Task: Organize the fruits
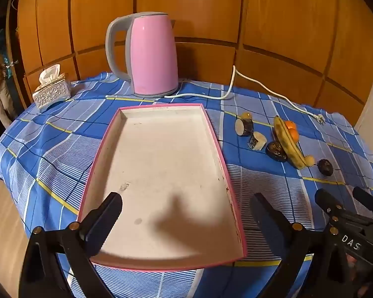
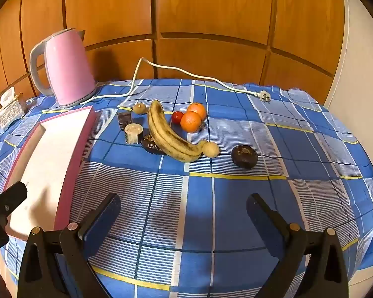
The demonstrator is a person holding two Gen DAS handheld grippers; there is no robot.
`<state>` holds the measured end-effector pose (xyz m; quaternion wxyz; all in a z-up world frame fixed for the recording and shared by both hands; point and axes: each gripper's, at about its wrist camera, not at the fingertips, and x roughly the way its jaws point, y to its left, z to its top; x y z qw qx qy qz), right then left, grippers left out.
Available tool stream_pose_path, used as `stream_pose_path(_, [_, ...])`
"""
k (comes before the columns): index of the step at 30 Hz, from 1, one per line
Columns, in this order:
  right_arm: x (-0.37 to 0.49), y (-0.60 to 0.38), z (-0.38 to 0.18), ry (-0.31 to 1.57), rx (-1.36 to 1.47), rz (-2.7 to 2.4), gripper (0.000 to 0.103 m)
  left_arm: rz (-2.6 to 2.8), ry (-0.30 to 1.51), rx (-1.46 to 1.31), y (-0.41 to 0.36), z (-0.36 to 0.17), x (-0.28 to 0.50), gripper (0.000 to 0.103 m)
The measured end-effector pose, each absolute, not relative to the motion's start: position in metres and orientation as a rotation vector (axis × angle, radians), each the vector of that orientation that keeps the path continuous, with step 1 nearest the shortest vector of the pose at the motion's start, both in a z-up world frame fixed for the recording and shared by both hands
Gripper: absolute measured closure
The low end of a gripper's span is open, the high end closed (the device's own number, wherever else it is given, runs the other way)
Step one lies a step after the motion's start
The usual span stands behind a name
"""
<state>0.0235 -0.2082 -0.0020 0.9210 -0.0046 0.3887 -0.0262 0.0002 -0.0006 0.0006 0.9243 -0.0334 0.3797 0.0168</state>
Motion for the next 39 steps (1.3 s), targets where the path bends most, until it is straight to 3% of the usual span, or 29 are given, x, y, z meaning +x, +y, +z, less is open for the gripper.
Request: stream_pose_path(39, [0.024,-0.21,-0.004,0.811,0.011,-0.045,0.0,0.005,0.783,-0.023,-0.017,-0.002,-0.001,0.0])
